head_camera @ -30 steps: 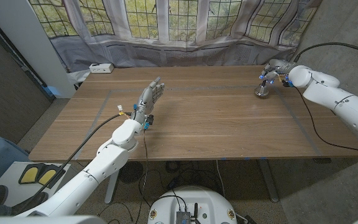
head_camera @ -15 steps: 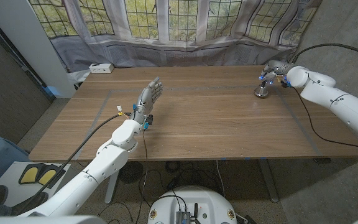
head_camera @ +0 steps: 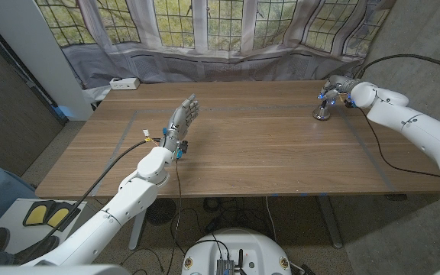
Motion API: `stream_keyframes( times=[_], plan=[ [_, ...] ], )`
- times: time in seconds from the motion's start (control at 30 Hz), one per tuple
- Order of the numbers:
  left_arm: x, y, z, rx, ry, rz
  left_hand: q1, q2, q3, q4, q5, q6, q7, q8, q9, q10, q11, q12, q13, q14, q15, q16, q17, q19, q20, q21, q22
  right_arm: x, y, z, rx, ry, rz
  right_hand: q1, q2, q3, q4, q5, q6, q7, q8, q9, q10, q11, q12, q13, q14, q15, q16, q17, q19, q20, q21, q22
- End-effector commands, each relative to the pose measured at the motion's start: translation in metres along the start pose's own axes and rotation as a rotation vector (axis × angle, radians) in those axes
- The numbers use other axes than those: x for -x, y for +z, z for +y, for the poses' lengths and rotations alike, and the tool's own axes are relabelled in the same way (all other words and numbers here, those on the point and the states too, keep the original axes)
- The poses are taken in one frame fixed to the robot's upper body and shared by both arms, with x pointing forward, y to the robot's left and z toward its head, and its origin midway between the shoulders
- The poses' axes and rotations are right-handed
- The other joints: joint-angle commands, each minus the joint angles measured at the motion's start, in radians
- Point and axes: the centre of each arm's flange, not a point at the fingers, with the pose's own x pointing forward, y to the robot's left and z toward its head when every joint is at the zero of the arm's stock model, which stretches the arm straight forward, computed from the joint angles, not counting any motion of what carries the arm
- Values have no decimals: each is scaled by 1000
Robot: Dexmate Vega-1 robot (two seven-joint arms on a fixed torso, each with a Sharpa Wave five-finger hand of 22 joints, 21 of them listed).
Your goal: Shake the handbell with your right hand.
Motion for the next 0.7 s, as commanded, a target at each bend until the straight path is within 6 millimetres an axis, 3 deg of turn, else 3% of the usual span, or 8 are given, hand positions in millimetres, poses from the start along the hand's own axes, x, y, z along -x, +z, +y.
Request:
stream_keyframes(
  times=[0.03, 0.7],
  plan=[
    [0, -3, 1, 5, 6, 7, 8, 3, 3, -1, -1, 10, 6, 8, 6, 3, -2, 3, 5, 4, 7, 0, 2, 4, 1, 0, 2, -5, -3, 3, 5, 12, 12, -1, 6, 9, 2, 5, -1, -2, -3, 3, 29, 15, 4, 7, -12, -8, -7, 2, -5, -5, 5, 1],
    [-5, -6, -4, 17, 6, 5, 9, 3, 3, -1, -1, 16, 6, 12, 5, 7, -4, 5, 5, 11, 5, 2, 2, 3, 0, 0, 2, -8, -11, 8, 5, 15, 29, -3, 9, 13, 3, 8, -16, -4, -10, 3, 12, 19, -2, 11, -22, -7, -12, 3, -18, -8, 14, 0]
  ],
)
